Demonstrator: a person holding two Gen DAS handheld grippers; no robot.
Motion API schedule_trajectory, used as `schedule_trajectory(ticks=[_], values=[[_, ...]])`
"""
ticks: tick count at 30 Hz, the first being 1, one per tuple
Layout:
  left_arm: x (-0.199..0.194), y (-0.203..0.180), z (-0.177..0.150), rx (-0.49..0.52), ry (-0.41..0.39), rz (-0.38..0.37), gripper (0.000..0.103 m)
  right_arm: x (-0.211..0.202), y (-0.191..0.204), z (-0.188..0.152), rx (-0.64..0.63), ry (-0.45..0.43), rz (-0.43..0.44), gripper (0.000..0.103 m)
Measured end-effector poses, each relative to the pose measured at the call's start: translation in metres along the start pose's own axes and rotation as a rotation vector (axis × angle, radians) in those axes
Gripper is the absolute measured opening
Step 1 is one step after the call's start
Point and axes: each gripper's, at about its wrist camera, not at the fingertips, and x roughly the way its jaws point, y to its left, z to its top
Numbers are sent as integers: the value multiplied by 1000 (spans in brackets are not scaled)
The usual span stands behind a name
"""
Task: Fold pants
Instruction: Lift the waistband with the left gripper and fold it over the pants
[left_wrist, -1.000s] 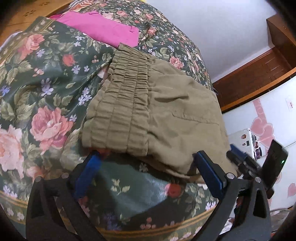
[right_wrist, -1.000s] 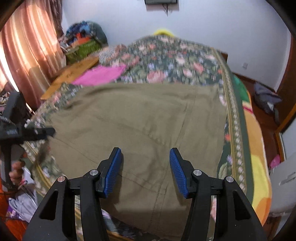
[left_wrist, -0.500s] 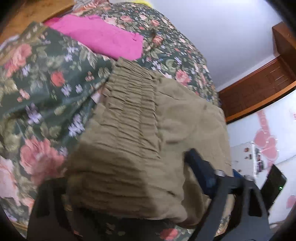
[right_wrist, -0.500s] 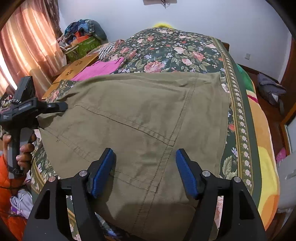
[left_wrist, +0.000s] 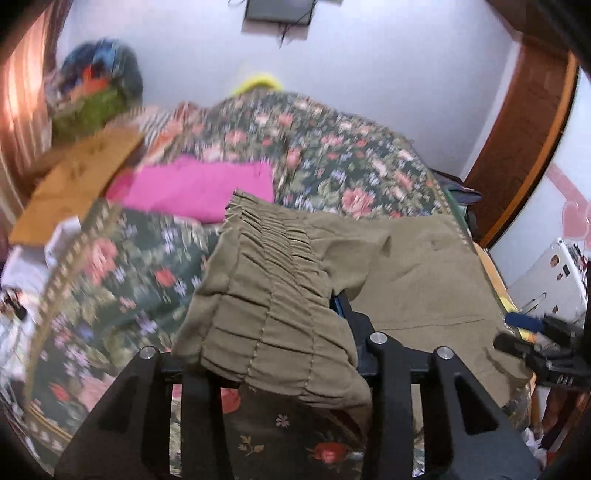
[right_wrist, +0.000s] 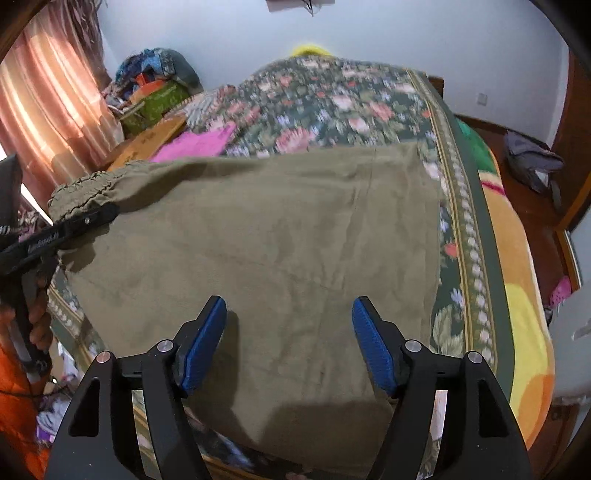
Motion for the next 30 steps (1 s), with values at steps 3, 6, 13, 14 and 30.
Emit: schedule_trajectory(ticks=[3,6,13,14,30], values=[[-21,-11,4,55,-57,11,37,-6,16,17,-30,-61,23,66],[-36,-19,7,89,-95,16,37,-3,36,34,-74,-107,48,66],[-52,-25,10,106,-112,-12,37,44,76,35,-173,44,143,62],[-52,-27,10,112,-113,-7,37,49,80,32,-184,69,162,61],[-68,-73,22,234,-166,0,37,-2,35,5,-55,-45,141,58]])
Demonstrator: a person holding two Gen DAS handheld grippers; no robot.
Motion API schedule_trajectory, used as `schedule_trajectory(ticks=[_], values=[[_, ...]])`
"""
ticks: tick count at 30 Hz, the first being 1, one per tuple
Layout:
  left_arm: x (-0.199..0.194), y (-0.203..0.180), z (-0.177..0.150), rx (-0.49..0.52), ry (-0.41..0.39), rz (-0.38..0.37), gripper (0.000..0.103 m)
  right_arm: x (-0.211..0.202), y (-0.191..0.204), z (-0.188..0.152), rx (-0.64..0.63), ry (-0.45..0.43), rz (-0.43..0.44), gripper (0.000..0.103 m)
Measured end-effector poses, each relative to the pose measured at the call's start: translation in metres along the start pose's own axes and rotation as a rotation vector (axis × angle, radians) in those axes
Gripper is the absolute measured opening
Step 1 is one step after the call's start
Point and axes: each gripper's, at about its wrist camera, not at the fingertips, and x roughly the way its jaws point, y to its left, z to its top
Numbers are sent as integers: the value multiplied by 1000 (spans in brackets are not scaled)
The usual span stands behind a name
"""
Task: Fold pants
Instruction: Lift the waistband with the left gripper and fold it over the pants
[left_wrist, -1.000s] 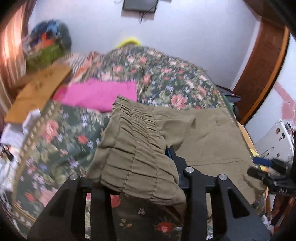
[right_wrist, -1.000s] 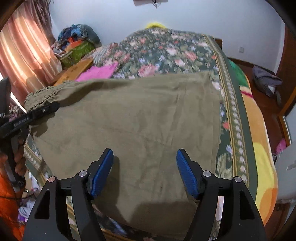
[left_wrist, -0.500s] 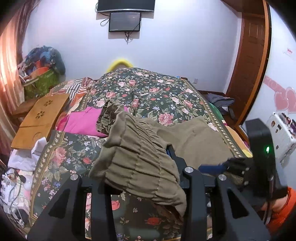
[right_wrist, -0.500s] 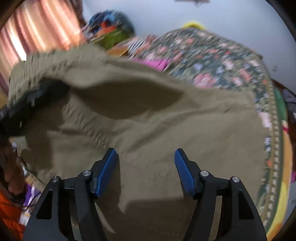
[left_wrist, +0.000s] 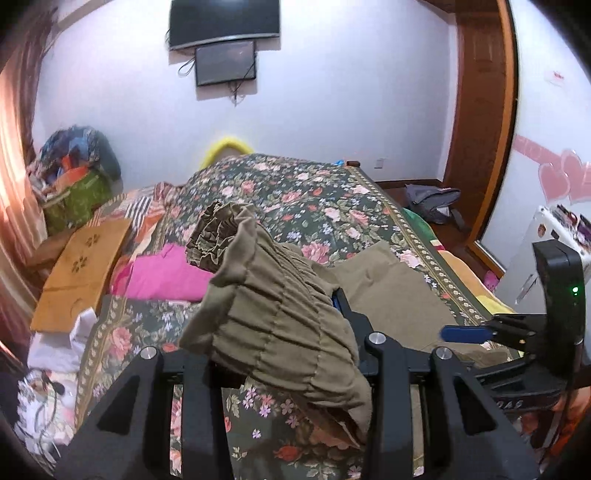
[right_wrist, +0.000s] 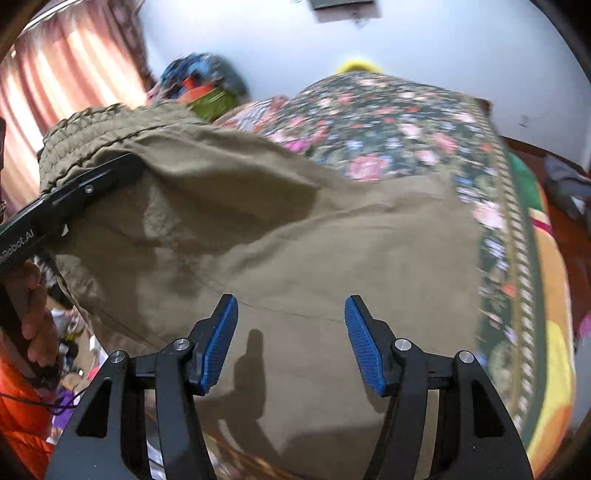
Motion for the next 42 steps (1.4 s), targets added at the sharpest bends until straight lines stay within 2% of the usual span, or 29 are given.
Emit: schedule_trajectory(ticks=[5,9,16,22,27,31,34,42], values=[[-2,-25,7,56,-24,-29,37,-14,-28,-26,77,10,-62,58],[0,-43,12,83,-28,-64,37,-3,-39,-42,119,61,-44,58],[8,-75,19,123,-14,-143,37,-1,-38,-44,130,35,-26,61],[23,-101,19,174,28,-189,37,-20,-50,-46,177,3,5,60],[29,-113,14,205,48,-219,37,-52,-73,-58,221,-50,-84,60],[40,-127,12,213,85,-262,37,-49,-91,-72,255,-15,-151,60],[50,-136,10,213,126,-294,37,-40,-96,-78,284,14,-140,60],[71,-163,-11,256,230,-336,37,-50,-100,-75,298,-12,-158,60]])
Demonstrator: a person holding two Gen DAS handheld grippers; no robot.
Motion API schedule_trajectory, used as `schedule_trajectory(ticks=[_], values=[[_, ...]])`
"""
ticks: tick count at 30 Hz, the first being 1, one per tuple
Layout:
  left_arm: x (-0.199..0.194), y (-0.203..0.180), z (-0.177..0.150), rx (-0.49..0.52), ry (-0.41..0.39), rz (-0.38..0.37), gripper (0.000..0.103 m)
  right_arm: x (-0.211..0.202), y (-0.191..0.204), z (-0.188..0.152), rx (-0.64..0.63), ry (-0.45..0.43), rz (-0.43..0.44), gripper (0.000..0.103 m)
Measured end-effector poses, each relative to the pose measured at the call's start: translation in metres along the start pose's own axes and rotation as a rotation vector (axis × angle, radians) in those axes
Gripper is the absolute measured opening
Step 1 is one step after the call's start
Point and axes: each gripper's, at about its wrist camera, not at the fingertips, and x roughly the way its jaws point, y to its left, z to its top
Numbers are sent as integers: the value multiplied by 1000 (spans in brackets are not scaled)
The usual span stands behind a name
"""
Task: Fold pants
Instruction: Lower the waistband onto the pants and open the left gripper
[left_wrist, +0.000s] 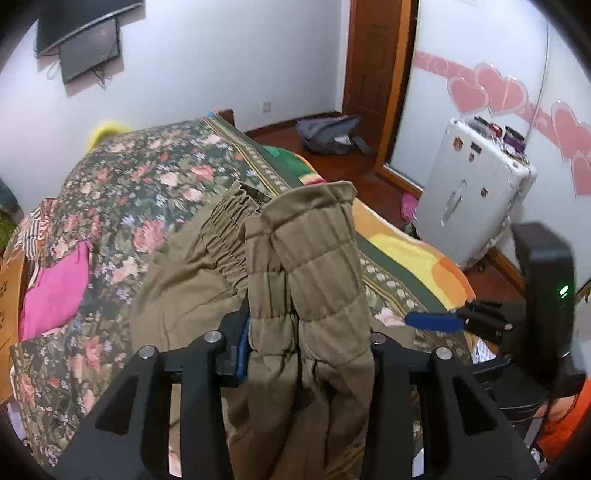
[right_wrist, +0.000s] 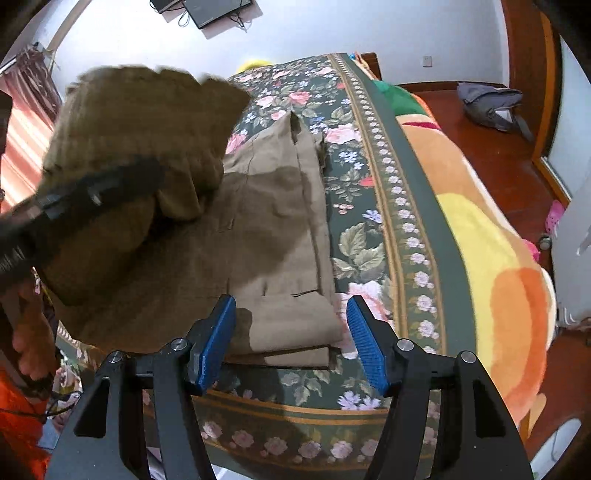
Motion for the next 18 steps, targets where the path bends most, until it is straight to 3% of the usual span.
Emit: schedule_trajectory(ticks=[2,4,5,6,13,18], values=[[4,-5,-2,8,14,2,38,-6,-1,-4,6,-8,1,60],[6,-8,-4,11,30,-12,50,-7,-5,-2,10,-13,-9,60],[7,-8,-5,2,42,-38,64,-8,-5,-3,14,-18,-12,60],[7,-8,-5,-14,48,-71,70,-9,-7,-3,19,-20,-14,60],[-4,-5,-5,-59,57,-131,70,-15,-13,-3,36,-33,-28,60],[-37,11,2,-95,-19,-157,74,-19,-13,1,37,-53,-40,60]])
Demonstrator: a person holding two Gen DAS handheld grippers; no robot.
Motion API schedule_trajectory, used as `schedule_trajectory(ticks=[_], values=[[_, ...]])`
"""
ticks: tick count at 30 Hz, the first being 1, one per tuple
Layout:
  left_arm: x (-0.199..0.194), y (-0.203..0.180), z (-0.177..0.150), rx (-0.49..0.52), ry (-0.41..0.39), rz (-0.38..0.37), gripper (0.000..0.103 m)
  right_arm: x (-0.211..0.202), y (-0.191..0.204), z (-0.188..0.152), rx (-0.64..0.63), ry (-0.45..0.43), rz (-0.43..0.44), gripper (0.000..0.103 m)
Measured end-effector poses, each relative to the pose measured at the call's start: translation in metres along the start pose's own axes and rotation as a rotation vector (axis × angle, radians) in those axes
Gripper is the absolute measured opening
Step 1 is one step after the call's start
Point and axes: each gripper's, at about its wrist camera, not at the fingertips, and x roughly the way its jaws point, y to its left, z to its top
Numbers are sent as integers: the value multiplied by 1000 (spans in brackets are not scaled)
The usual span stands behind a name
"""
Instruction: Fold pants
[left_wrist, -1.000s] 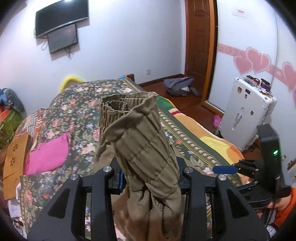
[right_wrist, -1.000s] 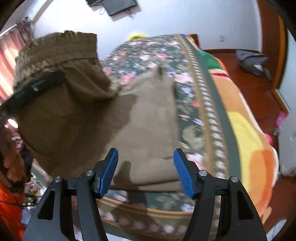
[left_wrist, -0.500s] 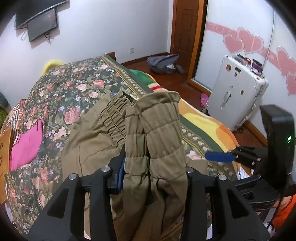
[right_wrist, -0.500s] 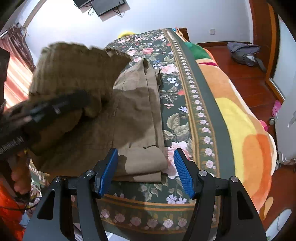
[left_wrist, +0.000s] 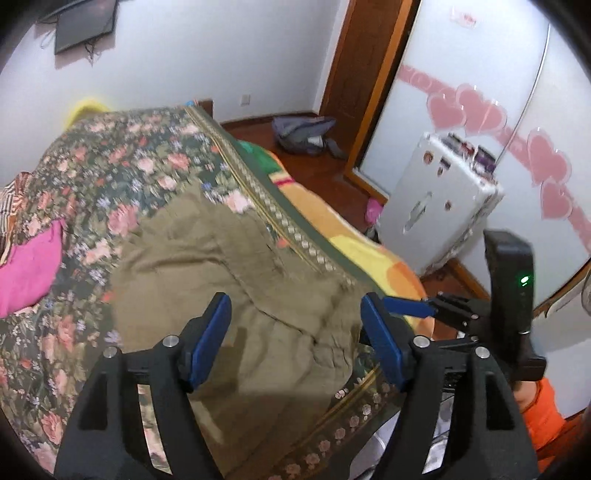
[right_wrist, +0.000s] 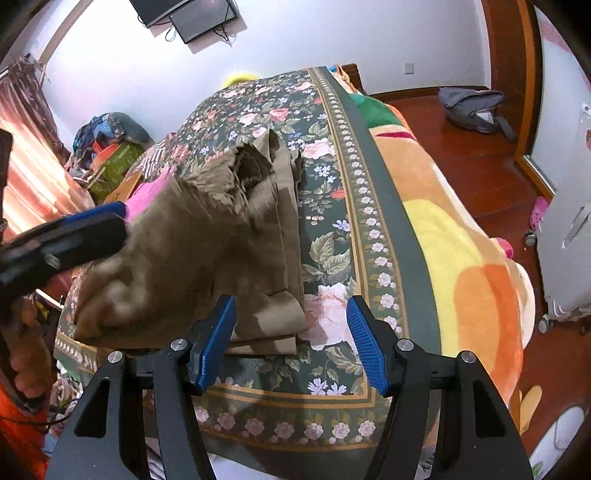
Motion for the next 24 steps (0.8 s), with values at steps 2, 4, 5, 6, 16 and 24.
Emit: schedule_trajectory(ticks=[2,4,5,6,16,24], values=[[-10,8,1,-8,-30,23,77,-3,0,3,-3,-13,-6,60],[-13,20,0,-16,-41,75,80,-6,1,4,-4,-26,-7,60],[-12,25,-2,-20,-35,98,80,-9,0,5,-4,-31,-6,60],[-8,32,-4,-30,-15,126,80,-10,1,6,-5,-38,-6,60],[37,37,-44,-27,103,189,89,-24,24,18,-38,-115,31,62],[40,38,-48,-23,106,193,91,14,31,17,-63,-55,17,63]])
